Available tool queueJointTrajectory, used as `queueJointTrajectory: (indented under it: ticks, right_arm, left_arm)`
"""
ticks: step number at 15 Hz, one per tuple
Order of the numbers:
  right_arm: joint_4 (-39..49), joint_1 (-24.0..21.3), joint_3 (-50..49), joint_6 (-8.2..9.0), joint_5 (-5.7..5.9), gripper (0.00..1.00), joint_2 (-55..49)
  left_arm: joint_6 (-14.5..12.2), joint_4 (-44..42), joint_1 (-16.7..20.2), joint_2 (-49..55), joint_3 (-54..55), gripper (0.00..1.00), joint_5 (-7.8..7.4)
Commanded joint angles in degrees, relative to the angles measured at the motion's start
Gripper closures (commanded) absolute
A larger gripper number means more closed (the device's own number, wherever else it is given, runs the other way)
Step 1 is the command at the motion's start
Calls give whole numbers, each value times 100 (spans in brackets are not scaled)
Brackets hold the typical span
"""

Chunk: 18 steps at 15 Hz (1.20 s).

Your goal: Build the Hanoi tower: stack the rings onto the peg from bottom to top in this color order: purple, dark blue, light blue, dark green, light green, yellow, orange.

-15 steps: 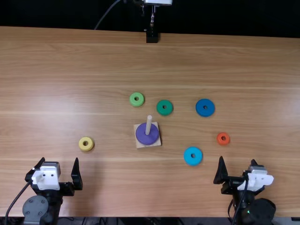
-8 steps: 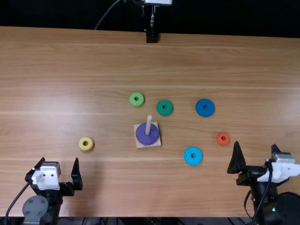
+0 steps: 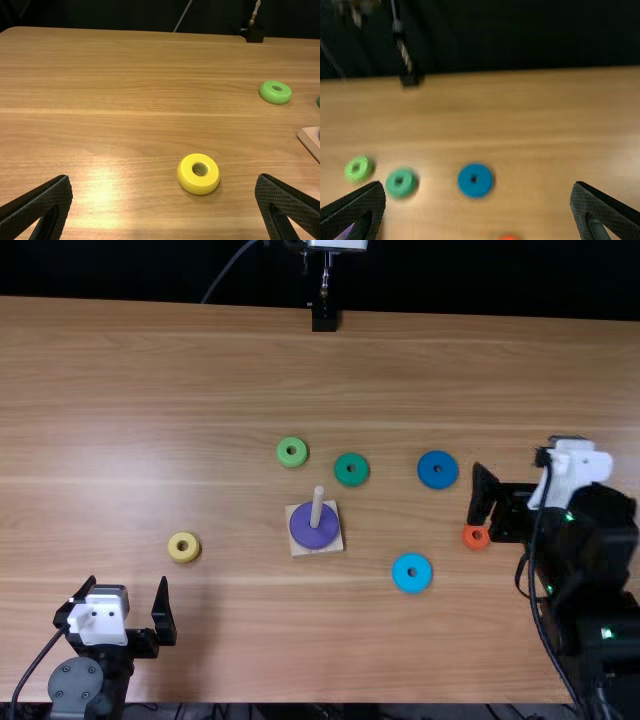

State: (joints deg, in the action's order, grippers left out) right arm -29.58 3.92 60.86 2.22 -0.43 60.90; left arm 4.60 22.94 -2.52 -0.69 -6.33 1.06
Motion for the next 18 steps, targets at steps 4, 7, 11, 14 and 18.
queueJointTrajectory:
  ticks: [4,7,11,14,18]
  right_arm:
    - [-1267,372,1139,126,-21,0,1960]
    - [-1330,364,1692,559,-21,0,3033]
    - [-1256,346,2097,664,-21,0,4070]
    - [-1256,328,2290,675,-21,0,4720]
    - [-1246,311,2677,675,0,0,5327]
  left_arm:
    - [-17,448,24,69,633,0,-43]
    - [-17,448,24,69,633,0,-43]
    - [-17,448,24,69,633,0,-43]
    - [-17,448,24,69,633,0,-43]
    - [-17,448,24,69,633,0,-43]
